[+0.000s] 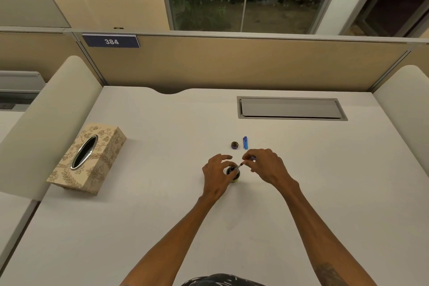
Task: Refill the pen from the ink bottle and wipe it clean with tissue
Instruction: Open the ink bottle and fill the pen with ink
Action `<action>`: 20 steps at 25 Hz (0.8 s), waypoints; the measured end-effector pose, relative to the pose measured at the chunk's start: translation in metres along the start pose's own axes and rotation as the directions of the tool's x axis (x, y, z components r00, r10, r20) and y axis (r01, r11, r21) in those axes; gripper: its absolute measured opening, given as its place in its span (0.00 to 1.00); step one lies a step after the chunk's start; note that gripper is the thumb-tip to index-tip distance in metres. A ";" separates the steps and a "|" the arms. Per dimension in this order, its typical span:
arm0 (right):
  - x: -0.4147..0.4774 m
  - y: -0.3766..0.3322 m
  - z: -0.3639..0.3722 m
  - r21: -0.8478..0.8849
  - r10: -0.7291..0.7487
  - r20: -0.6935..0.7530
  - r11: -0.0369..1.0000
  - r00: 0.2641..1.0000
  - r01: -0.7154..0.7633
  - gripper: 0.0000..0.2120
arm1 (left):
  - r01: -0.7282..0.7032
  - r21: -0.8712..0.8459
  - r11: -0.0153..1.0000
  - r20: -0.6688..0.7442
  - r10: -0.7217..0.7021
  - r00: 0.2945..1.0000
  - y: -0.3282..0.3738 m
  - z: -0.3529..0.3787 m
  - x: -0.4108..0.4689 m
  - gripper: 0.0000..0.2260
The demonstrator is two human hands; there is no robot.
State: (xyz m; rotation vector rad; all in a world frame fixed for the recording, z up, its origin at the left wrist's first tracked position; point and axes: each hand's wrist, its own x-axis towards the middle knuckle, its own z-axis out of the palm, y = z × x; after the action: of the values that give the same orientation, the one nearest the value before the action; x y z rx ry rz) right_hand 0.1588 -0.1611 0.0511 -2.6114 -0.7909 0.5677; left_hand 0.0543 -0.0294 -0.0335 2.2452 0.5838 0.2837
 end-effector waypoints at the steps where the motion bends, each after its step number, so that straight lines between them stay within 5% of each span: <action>1: 0.000 -0.001 0.000 -0.012 -0.002 -0.002 1.000 1.000 0.002 0.09 | -0.004 0.000 1.000 0.001 0.004 1.000 -0.001 0.001 0.000 0.06; 9: -0.001 -0.004 0.005 -0.096 0.064 -0.067 0.993 0.996 -0.070 0.19 | 0.002 -0.024 1.000 0.038 -0.001 0.999 -0.003 0.001 0.003 0.06; 15: -0.001 0.001 -0.003 -0.028 0.008 0.010 1.000 1.000 -0.008 0.09 | -0.020 -0.040 0.999 0.044 0.021 0.999 -0.005 -0.002 0.004 0.06; 20: -0.002 -0.005 0.000 -0.116 0.047 -0.030 0.992 0.998 -0.050 0.14 | -0.020 -0.030 0.999 0.054 0.022 0.998 -0.003 -0.004 0.004 0.07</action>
State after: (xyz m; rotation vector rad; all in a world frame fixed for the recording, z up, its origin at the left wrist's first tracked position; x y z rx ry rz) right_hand 0.1550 -0.1588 0.0537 -2.7463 -0.7757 0.5119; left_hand 0.0555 -0.0232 -0.0327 2.2246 0.5246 0.2399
